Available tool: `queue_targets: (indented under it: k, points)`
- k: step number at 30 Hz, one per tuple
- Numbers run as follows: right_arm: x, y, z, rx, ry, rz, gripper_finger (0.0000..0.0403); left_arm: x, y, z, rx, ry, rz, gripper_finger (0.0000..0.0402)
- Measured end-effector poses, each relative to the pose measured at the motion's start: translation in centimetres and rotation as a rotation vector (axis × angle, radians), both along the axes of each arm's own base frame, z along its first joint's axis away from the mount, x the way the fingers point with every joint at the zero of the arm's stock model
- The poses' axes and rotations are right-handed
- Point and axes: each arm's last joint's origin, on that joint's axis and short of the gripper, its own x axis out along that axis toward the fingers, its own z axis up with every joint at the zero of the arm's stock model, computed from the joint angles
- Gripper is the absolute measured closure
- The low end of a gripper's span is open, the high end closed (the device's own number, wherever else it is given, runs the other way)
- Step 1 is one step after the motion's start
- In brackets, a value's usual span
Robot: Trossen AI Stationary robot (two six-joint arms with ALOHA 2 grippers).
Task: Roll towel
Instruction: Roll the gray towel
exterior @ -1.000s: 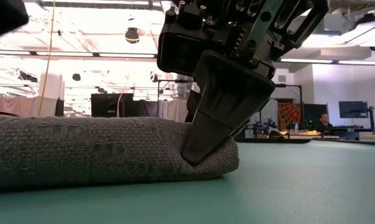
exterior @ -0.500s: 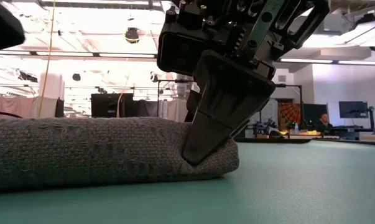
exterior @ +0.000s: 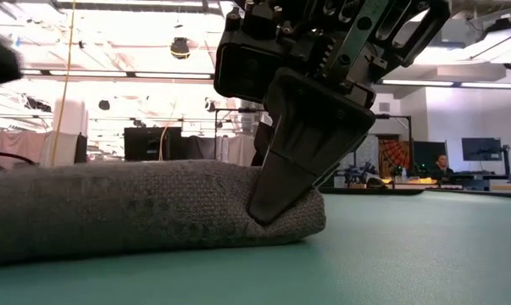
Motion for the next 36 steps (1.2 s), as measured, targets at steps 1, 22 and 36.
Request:
queue_targets:
  k: [1, 22, 36]
  points:
    - [0.0, 0.0, 0.0, 0.000, 0.002, 0.000, 0.0355, -0.1, -0.3, -0.6, 0.008, 0.007, -0.009, 0.0182]
    - [-0.2, 0.3, 0.1, 0.144, 0.111, -0.043, 0.0355, 0.1, 1.4, -1.8, -0.008, 0.220, 0.076, 0.0387]
    - [0.0, 0.2, 0.2, 0.145, 0.115, -0.094, 0.0343, -0.8, 4.2, -0.4, -0.314, 0.136, 0.014, 0.0399]
